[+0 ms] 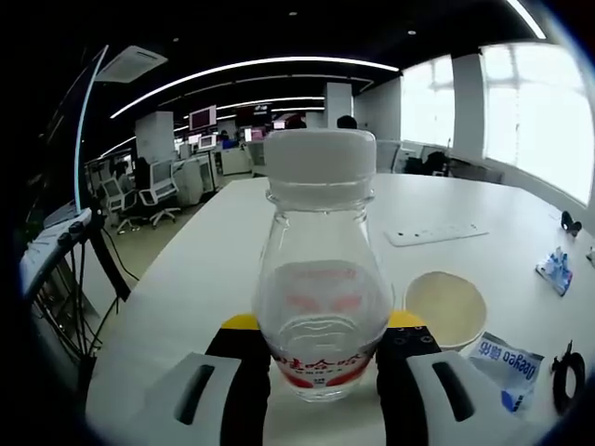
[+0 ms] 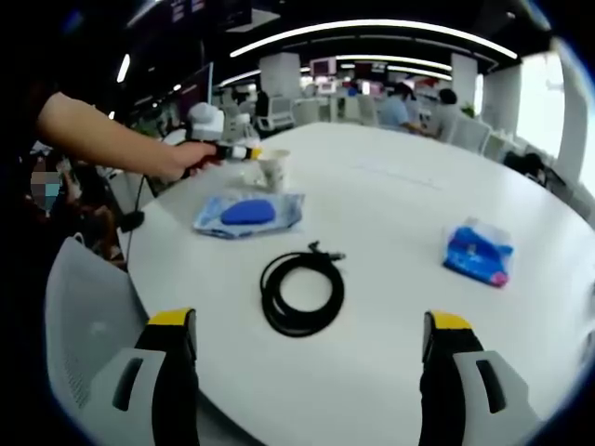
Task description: Arrange the tabletop items into an orderly group along one side of the table until the central work area is clear of visible clutter.
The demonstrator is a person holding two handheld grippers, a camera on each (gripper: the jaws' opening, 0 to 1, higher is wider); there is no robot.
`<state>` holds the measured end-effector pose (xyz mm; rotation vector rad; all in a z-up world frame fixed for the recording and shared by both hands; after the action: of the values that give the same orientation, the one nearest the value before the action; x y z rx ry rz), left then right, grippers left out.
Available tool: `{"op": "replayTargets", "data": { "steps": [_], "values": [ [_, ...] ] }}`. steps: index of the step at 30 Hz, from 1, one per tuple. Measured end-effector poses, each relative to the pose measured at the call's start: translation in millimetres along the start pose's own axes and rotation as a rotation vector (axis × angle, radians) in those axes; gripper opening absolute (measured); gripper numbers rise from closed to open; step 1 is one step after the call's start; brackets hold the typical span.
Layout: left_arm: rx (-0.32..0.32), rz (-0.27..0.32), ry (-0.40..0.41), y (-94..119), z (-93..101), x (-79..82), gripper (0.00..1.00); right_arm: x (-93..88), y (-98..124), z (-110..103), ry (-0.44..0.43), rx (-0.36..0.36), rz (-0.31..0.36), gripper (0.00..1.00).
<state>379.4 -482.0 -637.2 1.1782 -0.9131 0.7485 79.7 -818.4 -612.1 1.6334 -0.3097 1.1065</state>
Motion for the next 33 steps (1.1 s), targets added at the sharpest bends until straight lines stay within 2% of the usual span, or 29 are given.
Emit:
{"op": "replayTargets", "data": {
  "steps": [6,13,19,27,33],
  "values": [
    [0.009,0.002,0.01,7,-4.4,-5.9,0.53,0.8,1,1,-0.005,-0.004,0.008,0.99],
    [-0.023,-0.035,-0.034,17,-1.8,-19.1,0.38,1.9,-2,-2,-0.004,0.006,0.014,0.99],
    [-0.02,-0.039,-0.041,21,-3.9,-19.2,0.35,4.5,-1,-3,0.002,0.008,0.021,0.99],
    [-0.032,-0.05,-0.051,32,-0.7,-26.8,0.37,6.2,2,-3,-0.005,0.004,0.036,0.99],
    [-0.06,-0.066,-0.069,41,4.1,-31.0,0.37,11.4,3,-5,0.003,0.006,0.049,0.99]
  ]
}}
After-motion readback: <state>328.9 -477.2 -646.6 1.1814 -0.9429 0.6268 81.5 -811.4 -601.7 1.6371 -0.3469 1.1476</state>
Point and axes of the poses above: the point that each gripper's makers call its tool centre point, and the gripper's own axes: y roughly backward along the fingers, z roughly to its right, x roughly out of its top, the point moved 7 cm from there along y, roughly backward along the fingers, and after that the axes turned 7 degrees about y, right-handed, at the moved point
